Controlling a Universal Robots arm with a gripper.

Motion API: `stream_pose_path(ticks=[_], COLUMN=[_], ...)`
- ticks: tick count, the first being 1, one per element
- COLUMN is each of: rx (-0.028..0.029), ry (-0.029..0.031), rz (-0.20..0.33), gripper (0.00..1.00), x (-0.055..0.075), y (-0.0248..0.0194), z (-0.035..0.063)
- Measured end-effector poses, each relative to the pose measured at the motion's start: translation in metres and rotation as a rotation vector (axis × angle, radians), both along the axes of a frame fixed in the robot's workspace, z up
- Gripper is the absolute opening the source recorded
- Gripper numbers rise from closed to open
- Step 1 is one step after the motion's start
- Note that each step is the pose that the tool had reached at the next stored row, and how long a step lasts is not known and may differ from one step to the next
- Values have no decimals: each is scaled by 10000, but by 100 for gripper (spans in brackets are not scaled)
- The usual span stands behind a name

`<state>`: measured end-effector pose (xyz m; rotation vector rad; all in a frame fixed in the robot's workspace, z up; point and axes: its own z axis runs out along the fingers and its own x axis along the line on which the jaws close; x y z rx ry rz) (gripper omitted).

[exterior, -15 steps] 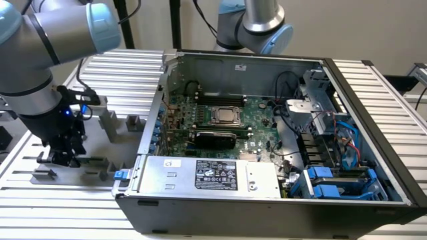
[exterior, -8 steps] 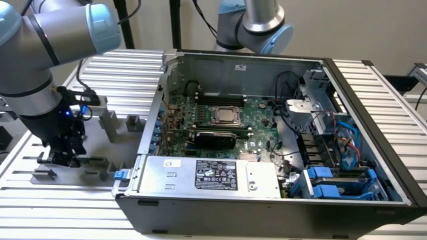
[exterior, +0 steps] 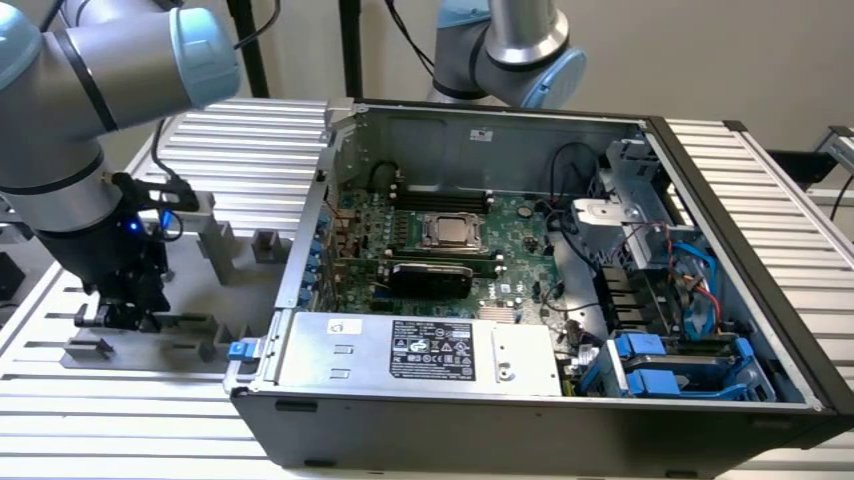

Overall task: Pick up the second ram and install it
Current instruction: 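Pick up the second ram and move it above second insertion slot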

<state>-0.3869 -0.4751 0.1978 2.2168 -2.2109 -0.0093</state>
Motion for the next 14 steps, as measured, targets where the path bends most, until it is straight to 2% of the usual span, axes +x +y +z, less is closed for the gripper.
stream_pose_path(ticks=[1, 2, 14], rx=[0, 0, 0], ry=[0, 0, 3], rz=[0, 0, -9], gripper=[40, 33, 31], x=[0, 0, -3], y=[0, 0, 0], z=[-1, -1, -19])
